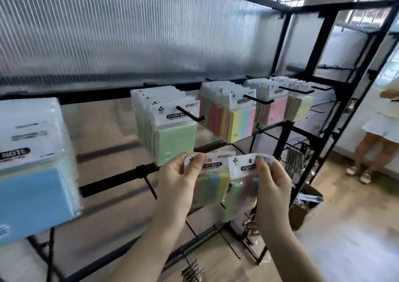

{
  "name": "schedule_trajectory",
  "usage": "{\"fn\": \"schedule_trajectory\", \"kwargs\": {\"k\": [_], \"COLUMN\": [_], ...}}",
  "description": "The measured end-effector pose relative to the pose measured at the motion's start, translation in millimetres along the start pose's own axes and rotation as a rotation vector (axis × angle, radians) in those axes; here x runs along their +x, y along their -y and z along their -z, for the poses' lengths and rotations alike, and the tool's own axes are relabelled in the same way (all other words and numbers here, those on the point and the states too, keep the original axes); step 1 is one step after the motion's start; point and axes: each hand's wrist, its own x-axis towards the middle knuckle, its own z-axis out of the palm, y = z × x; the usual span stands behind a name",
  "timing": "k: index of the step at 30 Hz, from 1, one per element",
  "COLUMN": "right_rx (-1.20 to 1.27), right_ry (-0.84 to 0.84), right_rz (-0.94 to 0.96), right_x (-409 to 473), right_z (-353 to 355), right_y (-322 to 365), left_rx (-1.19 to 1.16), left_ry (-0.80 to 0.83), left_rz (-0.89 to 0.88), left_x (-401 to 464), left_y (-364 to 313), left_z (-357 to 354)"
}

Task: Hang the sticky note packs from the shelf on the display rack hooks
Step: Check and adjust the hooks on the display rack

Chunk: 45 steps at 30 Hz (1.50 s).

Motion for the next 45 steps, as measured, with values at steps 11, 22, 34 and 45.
{"fn": "schedule_trajectory", "kwargs": {"k": [11,22,34,45], "right_rx": [-0.099,0.08,0.178,0.004], "right_ry": [0.355,0.463,0.676,0.613], "right_rz": [0.17,0.308,0.245,0.128], "right_x": [67.4,152.7,197.4,216.7], "right_z": [10.2,35.7,29.6,9.6], "right_y": [-9.2,1.8,-5.6,-29.1], "left_rx": [0.192,0.286,0.342,0.612], "left_ry": [0.002,-0.156,-0.383,-0.749], "left_rz": [-0.161,-0.367,-0.362,-0.418], "left_x": [35.5,64.5,81.3,100.9], "left_y": [-2.3,-23.0,-19.6,4.3], "left_z": [-53.7,-127.9,-156.9,-150.4]}}
